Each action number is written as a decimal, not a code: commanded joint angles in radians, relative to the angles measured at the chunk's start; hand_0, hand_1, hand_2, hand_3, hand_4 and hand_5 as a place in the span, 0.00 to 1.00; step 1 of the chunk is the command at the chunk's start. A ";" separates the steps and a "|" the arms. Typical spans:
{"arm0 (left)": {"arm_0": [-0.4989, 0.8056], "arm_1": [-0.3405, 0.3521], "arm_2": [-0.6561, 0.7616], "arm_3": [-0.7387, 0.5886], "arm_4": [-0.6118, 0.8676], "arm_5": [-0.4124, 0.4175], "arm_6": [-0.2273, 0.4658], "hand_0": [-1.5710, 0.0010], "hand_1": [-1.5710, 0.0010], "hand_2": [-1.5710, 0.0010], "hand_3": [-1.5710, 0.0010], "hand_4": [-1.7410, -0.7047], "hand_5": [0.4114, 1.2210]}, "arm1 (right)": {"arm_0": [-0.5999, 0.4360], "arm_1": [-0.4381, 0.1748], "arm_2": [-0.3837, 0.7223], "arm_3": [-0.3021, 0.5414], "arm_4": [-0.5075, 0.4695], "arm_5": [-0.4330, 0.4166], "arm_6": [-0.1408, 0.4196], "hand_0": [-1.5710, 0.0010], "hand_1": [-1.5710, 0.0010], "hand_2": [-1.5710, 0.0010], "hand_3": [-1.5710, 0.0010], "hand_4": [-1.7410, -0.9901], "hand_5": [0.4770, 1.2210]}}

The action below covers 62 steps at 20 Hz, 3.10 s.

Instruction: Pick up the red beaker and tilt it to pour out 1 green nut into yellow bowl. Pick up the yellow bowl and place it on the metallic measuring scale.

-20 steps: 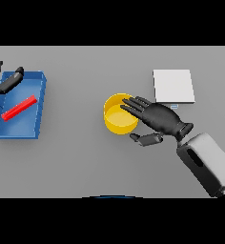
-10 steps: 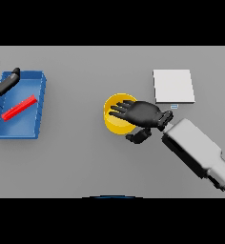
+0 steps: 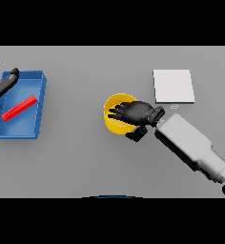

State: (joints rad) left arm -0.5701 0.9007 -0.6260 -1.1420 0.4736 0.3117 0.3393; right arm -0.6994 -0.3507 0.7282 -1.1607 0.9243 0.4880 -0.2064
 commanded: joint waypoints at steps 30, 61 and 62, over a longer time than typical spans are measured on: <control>0.009 0.024 -0.008 -0.026 -0.005 -0.008 0.013 1.00 1.00 1.00 1.00 0.99 0.34 | -0.006 -0.112 -0.140 -0.174 -0.106 0.051 0.083 0.00 0.00 0.07 0.25 0.00 1.00; 0.010 0.042 -0.006 -0.071 0.008 0.004 0.076 1.00 1.00 1.00 1.00 0.98 0.37 | -0.087 -0.150 -0.329 0.401 -0.091 -0.220 0.016 0.03 0.00 0.12 0.08 0.00 1.00; 0.018 0.044 -0.010 -0.081 0.006 0.011 0.081 1.00 1.00 1.00 1.00 0.98 0.37 | -0.090 -0.145 -0.333 0.400 -0.098 -0.208 0.021 0.06 0.00 0.13 0.07 0.00 1.00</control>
State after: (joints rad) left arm -0.5514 0.9443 -0.6367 -1.2231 0.4800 0.3228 0.4205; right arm -0.7897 -0.4960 0.3952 -0.7610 0.8263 0.2799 -0.1867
